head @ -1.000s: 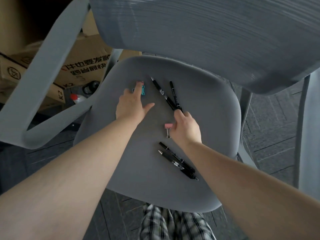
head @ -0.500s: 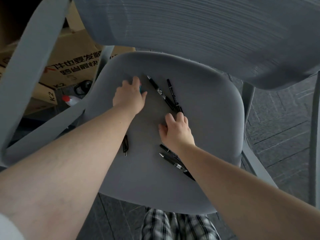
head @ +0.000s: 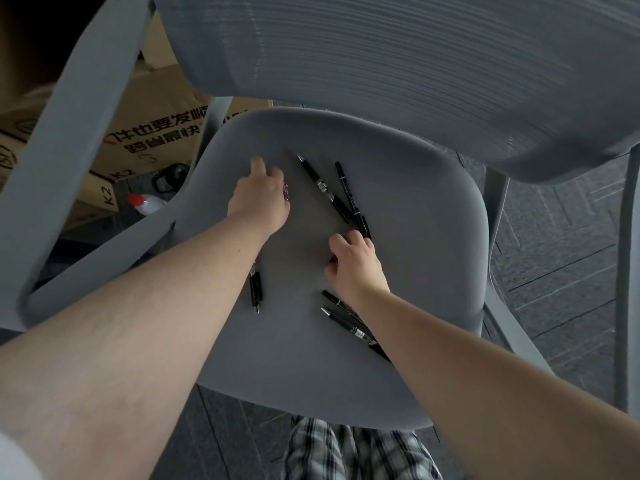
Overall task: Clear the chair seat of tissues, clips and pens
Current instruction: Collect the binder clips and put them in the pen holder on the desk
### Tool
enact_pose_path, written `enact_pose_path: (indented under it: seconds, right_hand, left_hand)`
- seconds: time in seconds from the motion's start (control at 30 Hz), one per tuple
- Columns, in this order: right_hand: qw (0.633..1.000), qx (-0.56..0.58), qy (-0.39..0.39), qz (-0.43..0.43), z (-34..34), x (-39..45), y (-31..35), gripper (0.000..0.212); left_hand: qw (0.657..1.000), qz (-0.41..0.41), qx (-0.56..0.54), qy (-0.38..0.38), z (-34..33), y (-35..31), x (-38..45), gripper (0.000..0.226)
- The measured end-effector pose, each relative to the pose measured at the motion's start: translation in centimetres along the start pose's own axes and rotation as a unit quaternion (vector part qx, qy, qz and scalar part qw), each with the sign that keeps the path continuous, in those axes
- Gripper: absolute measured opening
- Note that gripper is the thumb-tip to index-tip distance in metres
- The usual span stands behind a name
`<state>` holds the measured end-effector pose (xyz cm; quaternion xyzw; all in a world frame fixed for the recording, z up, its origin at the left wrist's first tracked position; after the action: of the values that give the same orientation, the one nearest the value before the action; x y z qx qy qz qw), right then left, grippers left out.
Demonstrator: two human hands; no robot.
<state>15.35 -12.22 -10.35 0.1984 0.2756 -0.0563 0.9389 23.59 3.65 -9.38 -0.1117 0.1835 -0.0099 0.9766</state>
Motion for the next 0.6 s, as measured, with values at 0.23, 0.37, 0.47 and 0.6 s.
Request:
enact_pose_path:
  seconds: [0.23, 0.37, 0.47, 0.6]
  right_hand:
    - [1.000, 0.006, 0.002, 0.027, 1.4, 0.0, -0.2, 0.006]
    - [0.999, 0.007, -0.002, 0.053, 3.6, -0.6, 1.3, 0.006]
    - [0.995, -0.003, -0.001, 0.096, 5.3, -1.9, 3.6, 0.006]
    - [0.987, -0.032, 0.006, 0.155, 7.4, -4.2, 6.7, 0.013]
  left_hand:
    - [0.998, -0.010, -0.053, -0.016, 0.9, -0.4, -0.7, 0.020]
    - [0.996, 0.022, -0.083, 0.013, 2.0, -0.6, -3.2, 0.013]
    - [0.995, 0.047, -0.089, 0.016, 3.8, -0.2, -5.9, 0.013]
    - [0.992, 0.074, -0.102, 0.000, 6.1, 0.5, -10.3, 0.004]
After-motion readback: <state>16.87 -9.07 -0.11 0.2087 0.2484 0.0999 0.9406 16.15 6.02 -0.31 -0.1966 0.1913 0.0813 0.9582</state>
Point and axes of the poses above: each hand's wrist, its own x-axis towards the middle knuckle, its own z-axis out of the back of the hand, y = z × x, the point moved 8 cm from there along x, towards the middle knuckle, and after that the axes turned 8 degrees about -z, right-handed, at the moved point
